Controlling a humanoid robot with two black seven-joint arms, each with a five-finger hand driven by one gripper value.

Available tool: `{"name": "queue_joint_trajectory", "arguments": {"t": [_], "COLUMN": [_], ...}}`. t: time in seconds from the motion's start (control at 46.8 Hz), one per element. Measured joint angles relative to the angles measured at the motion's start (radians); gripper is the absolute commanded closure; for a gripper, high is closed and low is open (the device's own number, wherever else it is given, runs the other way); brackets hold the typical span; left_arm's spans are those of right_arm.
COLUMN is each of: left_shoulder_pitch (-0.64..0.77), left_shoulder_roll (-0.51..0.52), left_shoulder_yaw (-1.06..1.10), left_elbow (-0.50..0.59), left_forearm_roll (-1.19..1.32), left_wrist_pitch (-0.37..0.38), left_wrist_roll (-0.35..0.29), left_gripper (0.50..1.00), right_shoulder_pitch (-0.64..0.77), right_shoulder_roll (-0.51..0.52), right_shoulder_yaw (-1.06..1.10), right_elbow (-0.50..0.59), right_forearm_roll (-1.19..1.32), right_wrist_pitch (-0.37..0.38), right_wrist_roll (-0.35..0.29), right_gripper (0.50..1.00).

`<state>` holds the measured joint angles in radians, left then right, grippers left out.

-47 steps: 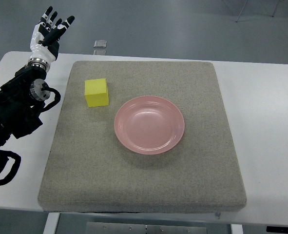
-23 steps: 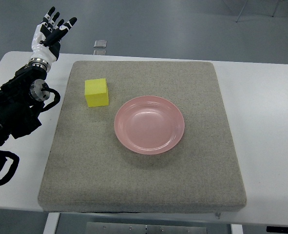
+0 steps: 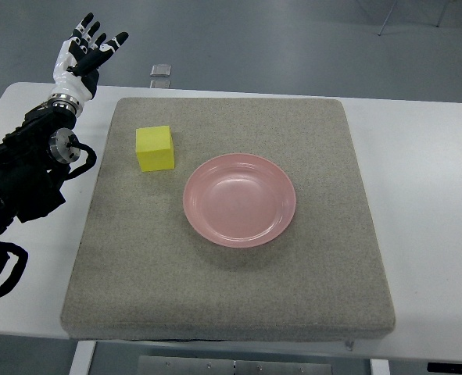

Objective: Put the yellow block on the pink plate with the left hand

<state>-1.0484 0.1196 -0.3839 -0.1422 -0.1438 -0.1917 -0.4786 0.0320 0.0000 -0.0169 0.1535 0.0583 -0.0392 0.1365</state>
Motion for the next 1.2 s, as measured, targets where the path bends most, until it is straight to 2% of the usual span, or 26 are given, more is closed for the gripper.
{"name": "queue_joint_trajectory", "arguments": {"t": [0.363,0.556,0.705,0.876,1.047,1.197], "left_shoulder_pitch": [-0.048,-0.105,-0.153,-0.215,-0.25,-0.276], "left_shoulder_roll": [0.003,0.034,0.078,0.149,0.164,0.169], "left_shoulder_yaw": [0.435,0.662,0.86,0.883,0.885,0.886], "left_elbow": [-0.001,0.002,0.008,0.007,0.001,-0.015], "left_forearm_roll": [0.017,0.059,0.185,0.389,0.587,0.804], "left_wrist_pitch": [-0.029,-0.187,-0.272,-0.372,-0.387,-0.382], "left_wrist_roll": [0.006,0.008,0.008,0.005,-0.016,-0.121], "left_gripper": [0.508,0.51,0.514,0.525,0.542,0.544], "right_shoulder_pitch": [0.0,0.0,0.0,0.0,0.0,0.0], "right_shoulder_roll": [0.0,0.0,0.0,0.0,0.0,0.0], "right_shoulder_yaw": [0.0,0.0,0.0,0.0,0.0,0.0], "right_elbow": [0.0,0.0,0.0,0.0,0.0,0.0], "right_forearm_roll": [0.0,0.0,0.0,0.0,0.0,0.0], "right_wrist_pitch": [0.0,0.0,0.0,0.0,0.0,0.0], "right_wrist_roll": [0.0,0.0,0.0,0.0,0.0,0.0], "right_gripper": [0.576,0.576,0.576,0.576,0.576,0.576]}}
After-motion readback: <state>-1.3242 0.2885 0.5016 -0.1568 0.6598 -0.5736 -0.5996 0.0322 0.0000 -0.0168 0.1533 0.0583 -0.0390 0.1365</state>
